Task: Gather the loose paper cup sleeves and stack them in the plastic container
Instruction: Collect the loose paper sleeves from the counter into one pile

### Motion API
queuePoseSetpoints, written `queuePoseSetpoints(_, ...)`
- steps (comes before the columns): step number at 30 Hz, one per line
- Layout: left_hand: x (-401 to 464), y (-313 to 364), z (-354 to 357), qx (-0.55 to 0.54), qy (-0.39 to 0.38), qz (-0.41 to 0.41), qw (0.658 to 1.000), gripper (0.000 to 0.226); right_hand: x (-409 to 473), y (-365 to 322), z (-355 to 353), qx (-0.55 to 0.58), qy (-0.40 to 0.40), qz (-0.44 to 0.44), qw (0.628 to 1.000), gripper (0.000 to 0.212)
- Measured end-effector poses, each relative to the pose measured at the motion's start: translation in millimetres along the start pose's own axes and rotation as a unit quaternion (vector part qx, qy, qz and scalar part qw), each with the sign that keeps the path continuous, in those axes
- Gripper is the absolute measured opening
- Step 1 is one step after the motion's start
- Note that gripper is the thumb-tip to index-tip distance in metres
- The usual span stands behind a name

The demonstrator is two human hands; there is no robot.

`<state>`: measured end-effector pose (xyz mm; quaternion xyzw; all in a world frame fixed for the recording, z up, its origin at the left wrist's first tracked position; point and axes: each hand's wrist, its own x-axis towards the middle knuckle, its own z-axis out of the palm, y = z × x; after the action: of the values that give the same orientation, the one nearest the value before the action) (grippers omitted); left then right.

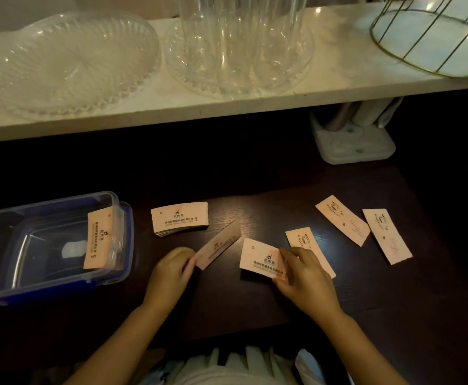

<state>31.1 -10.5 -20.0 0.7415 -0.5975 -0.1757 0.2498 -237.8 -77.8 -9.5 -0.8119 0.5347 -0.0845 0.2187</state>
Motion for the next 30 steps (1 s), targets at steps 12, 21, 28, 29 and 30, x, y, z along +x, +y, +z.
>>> queuePoseSetpoints(12,18.6,56.4,-26.7,-0.346,-0.113,-0.130,0.922,0.029,16.4,-25.4,-47.1,-0.042,0.092,-0.205,0.974,0.054)
queuePoseSetpoints(21,15.5,64.1,-29.6,-0.314,-0.106,-0.100,0.938,0.014,21.5,-27.8,-43.4,0.193,0.053,-0.110,0.974,0.087)
queuePoseSetpoints(28,8.5,66.1,-24.0,-0.287,-0.053,-0.103,0.951,0.023,18.4,-17.3,-28.5,0.227,-0.015,-0.068,0.971,0.068)
queuePoseSetpoints(29,6.5,66.6,-20.7,-0.306,-0.039,-0.122,0.943,0.025,18.4,-18.1,-26.3,0.235,-0.008,-0.063,0.970,0.063)
queuePoseSetpoints(30,4.4,66.8,-17.6,-0.336,-0.028,-0.148,0.930,0.026,18.4,-19.1,-24.9,0.253,-0.005,-0.054,0.966,0.060)
